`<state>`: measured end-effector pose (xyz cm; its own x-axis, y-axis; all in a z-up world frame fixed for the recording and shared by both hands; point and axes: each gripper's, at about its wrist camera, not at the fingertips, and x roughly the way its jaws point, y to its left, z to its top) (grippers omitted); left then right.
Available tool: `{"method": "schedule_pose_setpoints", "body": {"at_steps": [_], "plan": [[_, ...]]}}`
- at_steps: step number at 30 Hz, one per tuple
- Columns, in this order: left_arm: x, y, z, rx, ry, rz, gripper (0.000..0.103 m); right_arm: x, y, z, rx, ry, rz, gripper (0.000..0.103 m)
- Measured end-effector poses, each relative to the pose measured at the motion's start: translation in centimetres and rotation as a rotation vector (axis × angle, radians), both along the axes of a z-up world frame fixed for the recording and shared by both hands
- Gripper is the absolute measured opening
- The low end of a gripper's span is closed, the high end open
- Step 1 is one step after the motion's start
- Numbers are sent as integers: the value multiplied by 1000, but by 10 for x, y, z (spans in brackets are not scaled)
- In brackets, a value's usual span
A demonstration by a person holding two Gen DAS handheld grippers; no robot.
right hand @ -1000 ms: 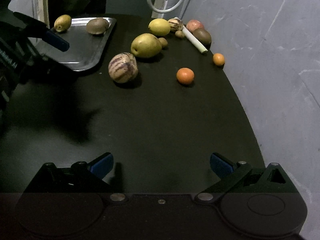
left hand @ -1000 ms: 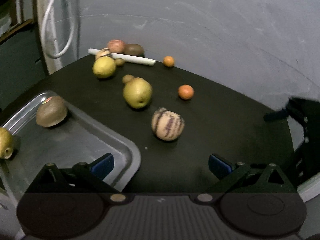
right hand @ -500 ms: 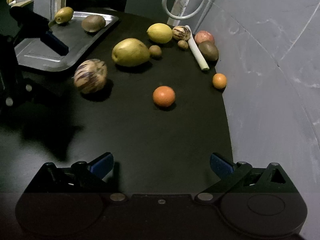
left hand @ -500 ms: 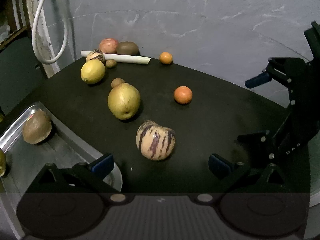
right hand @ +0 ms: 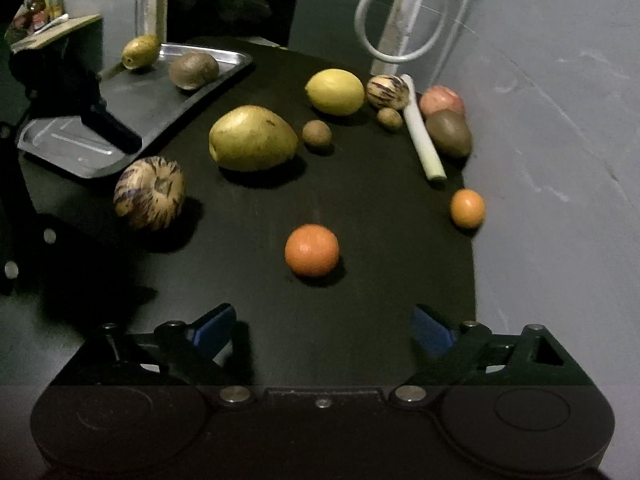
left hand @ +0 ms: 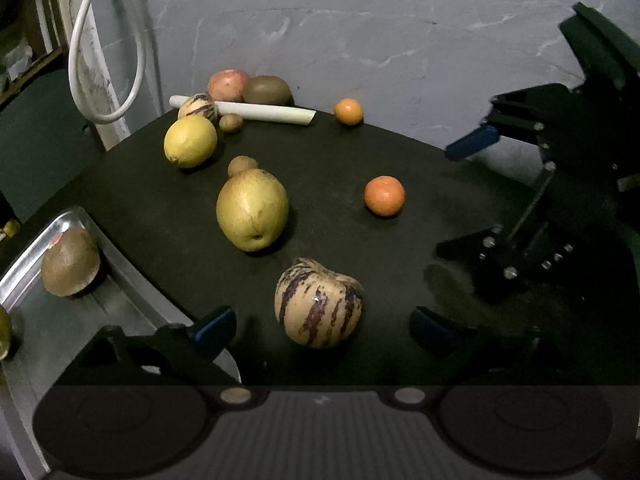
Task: Organize fruits
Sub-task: 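Grasp the striped pepino with the left tool while the right tool grasps the orange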
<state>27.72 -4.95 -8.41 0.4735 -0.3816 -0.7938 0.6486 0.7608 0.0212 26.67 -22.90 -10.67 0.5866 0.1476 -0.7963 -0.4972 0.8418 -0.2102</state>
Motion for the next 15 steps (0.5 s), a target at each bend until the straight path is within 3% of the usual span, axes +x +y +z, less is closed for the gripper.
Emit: {"method": "schedule_pose_setpoints", "body": {"at_steps": [10,15], "plan": [[5,-4,-5,-20,34,47,78,26,4,-6,59,8,50,65],[8,-7,-8,-22,52,70,65,31,1,-8,102,13,46,56]]}}
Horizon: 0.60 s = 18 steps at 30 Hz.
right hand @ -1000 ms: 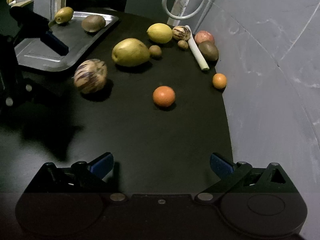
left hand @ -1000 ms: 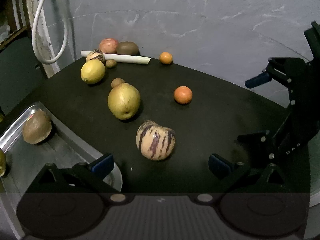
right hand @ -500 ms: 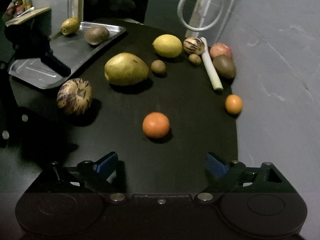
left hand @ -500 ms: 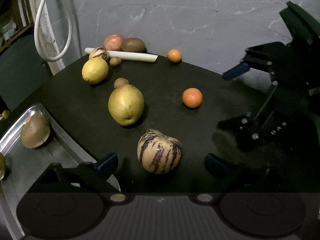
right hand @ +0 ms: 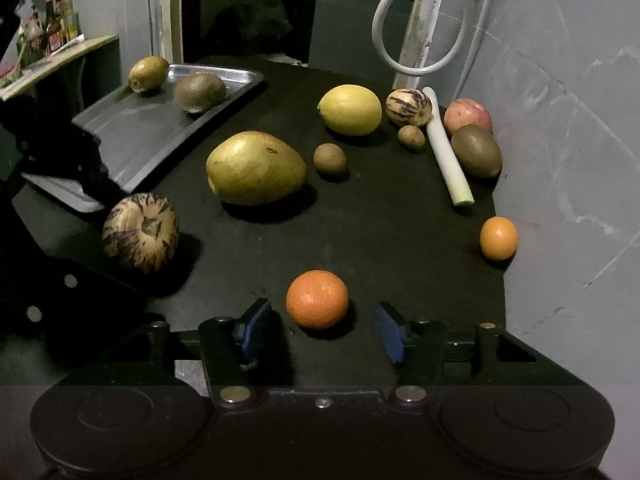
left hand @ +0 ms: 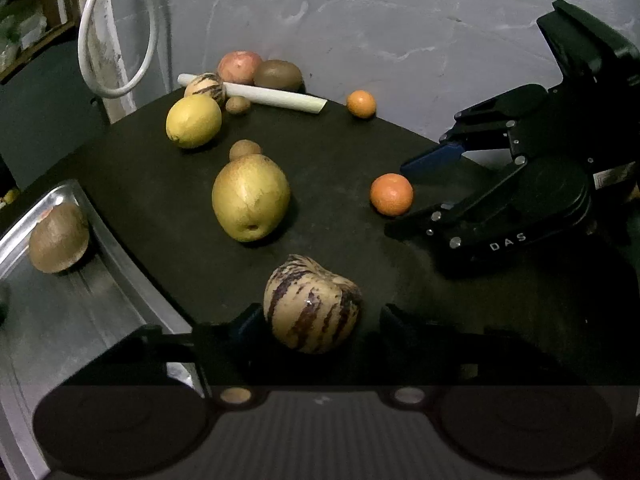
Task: Organize fruits
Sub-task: 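Grasp the striped pepino with the left tool while the right tool grasps the orange, then carry the pepino and orange to the metal tray and release both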
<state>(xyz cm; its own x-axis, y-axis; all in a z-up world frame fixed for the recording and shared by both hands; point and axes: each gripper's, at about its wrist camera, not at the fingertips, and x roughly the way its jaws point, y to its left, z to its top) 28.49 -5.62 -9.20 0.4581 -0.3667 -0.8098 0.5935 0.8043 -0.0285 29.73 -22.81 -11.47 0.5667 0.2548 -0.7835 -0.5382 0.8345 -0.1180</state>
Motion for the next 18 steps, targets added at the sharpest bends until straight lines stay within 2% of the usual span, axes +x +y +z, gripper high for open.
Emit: {"method": "schedule_pose_setpoints", "body": {"at_steps": [6,14,18], "plan": [[1,3,0,-9,2,34,56,1,-2,0,32,5,7,36],[2,0,1,-16,-5,61,54,-2,-2,-2,57,-10,-29,34],[6,5,1,-57,26,95,54,-7,-6,-2,90,-20,-89,34]]}}
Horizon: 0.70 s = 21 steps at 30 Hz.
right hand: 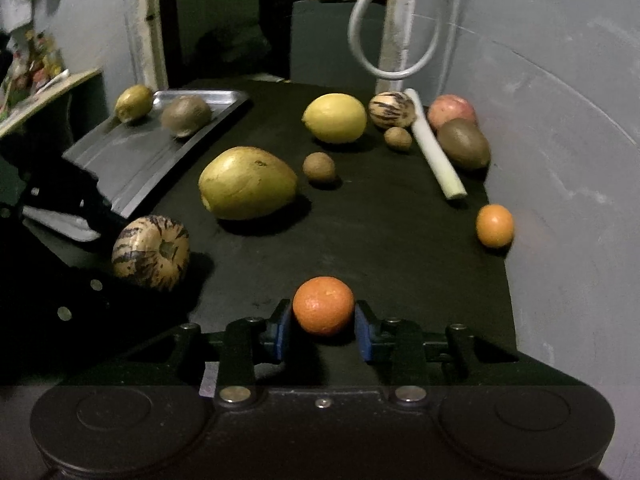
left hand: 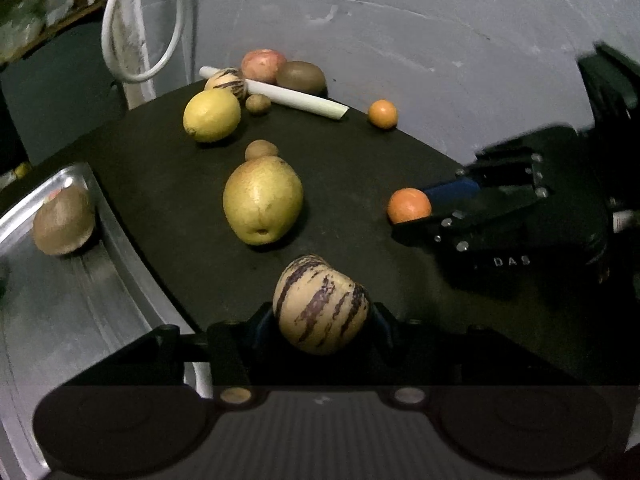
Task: Organize fruits
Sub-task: 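Carry the pepino and orange to the metal tray and release both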
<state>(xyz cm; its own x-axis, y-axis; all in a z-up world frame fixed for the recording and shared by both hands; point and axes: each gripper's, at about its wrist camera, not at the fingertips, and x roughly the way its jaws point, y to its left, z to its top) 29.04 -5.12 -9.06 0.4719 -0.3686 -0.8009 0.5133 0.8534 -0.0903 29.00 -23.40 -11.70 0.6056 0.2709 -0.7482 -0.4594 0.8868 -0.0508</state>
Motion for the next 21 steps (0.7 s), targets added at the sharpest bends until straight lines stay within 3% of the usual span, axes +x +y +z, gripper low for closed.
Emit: {"method": "schedule_pose_setpoints", "body": {"at_steps": [4,13,21], "plan": [[2,9,1,-61,27,43,54,-7,-5,2,35,-3,-58,34],[-3,27,18,-148,-5,86,54,-20,1,23,82,-45,-120,34],[-3,55,41,-128,-38,155,54,-20,30,41,97,-85,-103,34]]}}
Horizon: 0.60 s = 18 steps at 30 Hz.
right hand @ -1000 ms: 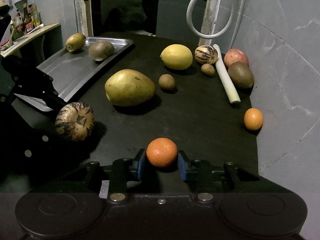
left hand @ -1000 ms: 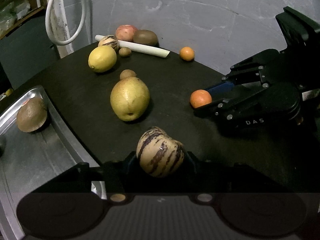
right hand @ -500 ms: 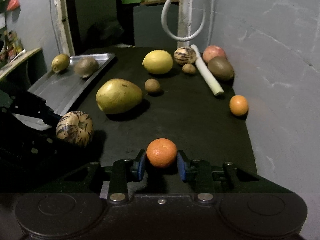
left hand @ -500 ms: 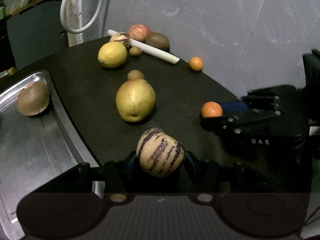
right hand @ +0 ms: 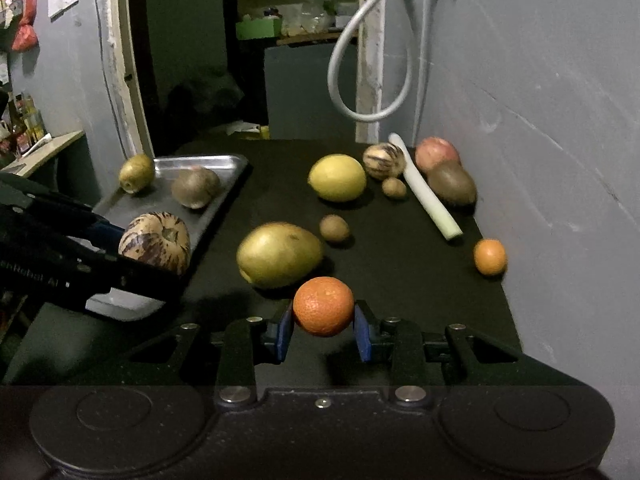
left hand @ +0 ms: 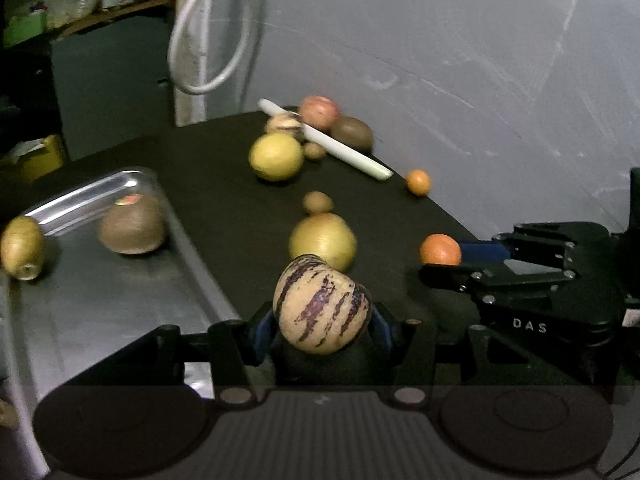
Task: Organize fruits
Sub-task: 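Carry the pepino and orange to the metal tray and release both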
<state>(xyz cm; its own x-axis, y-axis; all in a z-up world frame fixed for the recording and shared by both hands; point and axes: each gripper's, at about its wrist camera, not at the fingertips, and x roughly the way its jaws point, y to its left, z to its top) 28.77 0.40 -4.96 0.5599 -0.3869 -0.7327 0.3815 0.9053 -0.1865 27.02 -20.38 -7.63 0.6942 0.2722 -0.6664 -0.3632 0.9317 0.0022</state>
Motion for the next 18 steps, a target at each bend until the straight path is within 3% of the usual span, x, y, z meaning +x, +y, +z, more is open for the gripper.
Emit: {"method": "schedule_pose_setpoints", "body": {"at_steps": [10,18], "plan": [[-2,59,20,14,-32,114,54,4,49,11,11,-21,46,34],[2,105,19,15,-29,173,54,11,94,11,14,-17,96,34]]}}
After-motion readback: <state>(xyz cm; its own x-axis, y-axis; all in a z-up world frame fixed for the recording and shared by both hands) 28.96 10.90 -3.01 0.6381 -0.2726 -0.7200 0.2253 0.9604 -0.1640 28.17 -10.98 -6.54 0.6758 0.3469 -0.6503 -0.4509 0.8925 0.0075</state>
